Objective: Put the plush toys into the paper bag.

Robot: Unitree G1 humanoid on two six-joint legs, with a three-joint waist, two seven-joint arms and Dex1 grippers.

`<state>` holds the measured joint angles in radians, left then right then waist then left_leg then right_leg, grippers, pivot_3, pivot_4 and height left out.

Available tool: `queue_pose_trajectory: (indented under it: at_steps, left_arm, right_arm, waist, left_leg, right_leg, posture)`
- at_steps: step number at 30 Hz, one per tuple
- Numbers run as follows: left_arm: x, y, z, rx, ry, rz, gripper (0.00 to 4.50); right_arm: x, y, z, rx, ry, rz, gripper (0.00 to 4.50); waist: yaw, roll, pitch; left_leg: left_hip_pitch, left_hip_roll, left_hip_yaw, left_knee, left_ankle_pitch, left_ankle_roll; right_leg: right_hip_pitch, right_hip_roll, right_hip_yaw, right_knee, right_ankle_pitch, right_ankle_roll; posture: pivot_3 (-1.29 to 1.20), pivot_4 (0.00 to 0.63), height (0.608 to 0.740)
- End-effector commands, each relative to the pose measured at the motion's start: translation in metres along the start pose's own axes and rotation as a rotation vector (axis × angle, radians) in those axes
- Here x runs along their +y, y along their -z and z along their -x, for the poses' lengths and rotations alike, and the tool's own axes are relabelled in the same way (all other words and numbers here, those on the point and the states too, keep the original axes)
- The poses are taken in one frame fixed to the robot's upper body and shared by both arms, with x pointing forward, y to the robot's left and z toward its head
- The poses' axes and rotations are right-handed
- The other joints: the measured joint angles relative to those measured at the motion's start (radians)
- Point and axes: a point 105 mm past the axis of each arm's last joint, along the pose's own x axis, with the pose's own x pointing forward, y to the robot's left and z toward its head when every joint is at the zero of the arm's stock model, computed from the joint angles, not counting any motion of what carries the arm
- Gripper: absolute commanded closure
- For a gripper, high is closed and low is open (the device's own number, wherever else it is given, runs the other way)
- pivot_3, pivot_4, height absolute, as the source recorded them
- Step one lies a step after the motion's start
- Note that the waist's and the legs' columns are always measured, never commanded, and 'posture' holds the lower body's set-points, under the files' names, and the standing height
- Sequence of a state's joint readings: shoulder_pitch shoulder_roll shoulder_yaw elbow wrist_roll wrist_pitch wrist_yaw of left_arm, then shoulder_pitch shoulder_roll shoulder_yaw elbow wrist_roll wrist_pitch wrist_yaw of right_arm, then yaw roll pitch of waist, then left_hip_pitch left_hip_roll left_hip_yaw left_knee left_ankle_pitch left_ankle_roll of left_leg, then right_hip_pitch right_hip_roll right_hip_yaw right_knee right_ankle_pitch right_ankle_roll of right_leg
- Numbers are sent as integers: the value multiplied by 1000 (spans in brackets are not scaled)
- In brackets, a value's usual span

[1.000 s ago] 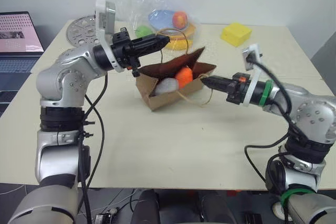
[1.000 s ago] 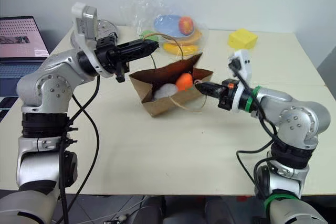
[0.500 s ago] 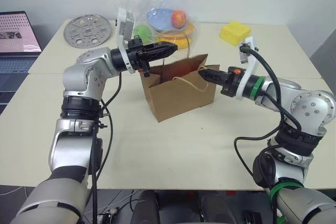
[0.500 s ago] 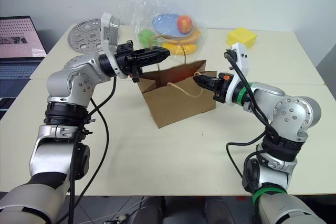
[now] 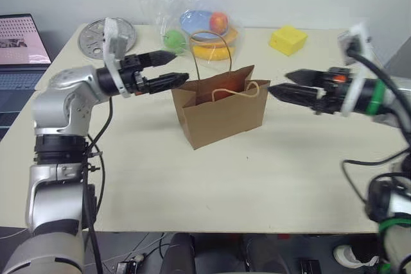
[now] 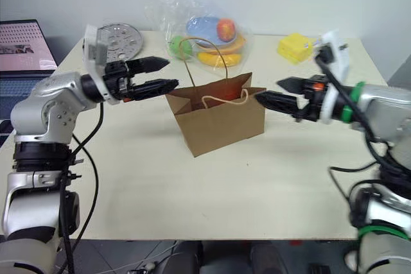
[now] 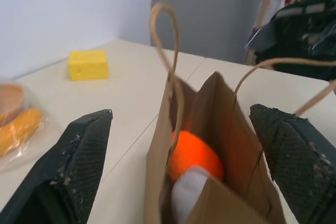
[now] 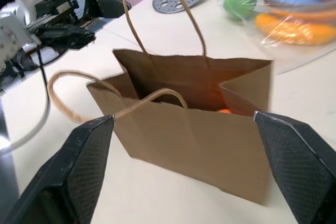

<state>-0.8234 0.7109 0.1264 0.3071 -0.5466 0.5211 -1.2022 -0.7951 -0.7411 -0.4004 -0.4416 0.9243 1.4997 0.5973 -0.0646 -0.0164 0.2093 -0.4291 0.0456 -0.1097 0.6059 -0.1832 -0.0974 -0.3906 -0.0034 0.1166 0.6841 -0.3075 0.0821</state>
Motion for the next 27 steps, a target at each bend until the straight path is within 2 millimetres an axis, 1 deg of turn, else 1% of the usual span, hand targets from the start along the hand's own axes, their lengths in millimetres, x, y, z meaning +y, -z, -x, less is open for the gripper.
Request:
queue_pose_trajectory:
  at_steps: [1,4,8,10,15,18,27]
  left_arm:
    - [-3,-4,6,-5,9,-5,177]
    - [-8,9,5,22,47,37,177]
    - [-13,19,2,54,87,46,177]
    - [-16,21,5,69,107,50,177]
    - [-15,19,9,69,109,53,177]
    - [-22,26,12,114,140,46,177]
    - [-31,30,19,151,161,11,177]
  right_arm:
    - [27,1,4,6,-148,111,0]
    - [39,6,4,17,-212,135,0]
    - [47,12,2,35,-253,179,0]
    - [51,12,3,37,-272,196,0]
    - [53,13,5,44,-290,204,0]
    - [52,14,5,48,-293,197,0]
    - [48,15,5,59,-299,187,0]
  waist:
    - [1,0,0]
    - [1,0,0]
    - [4,0,0]
    - [6,0,0]
    - [7,0,0]
    - [6,0,0]
    - [7,0,0]
  left_leg:
    - [0,0,0,0,0,0]
    - [-1,0,0,1,0,0]
    - [-1,0,0,2,0,0]
    - [-1,0,0,2,0,0]
    - [-1,0,0,2,0,0]
    - [-1,0,0,2,0,0]
    - [-1,0,0,2,0,0]
  right_leg:
    - [0,0,0,0,0,0]
    - [0,0,0,-1,0,0]
    - [1,0,0,-1,0,0]
    - [1,0,0,-1,0,0]
    - [1,0,0,-2,0,0]
    - [1,0,0,-2,0,0]
    - [1,0,0,-2,0,0]
  posture:
    - [0,150,740]
    - [0,150,740]
    - [0,150,740]
    - [0,150,740]
    - [0,150,740]
    - [0,150,740]
    - [0,150,740]
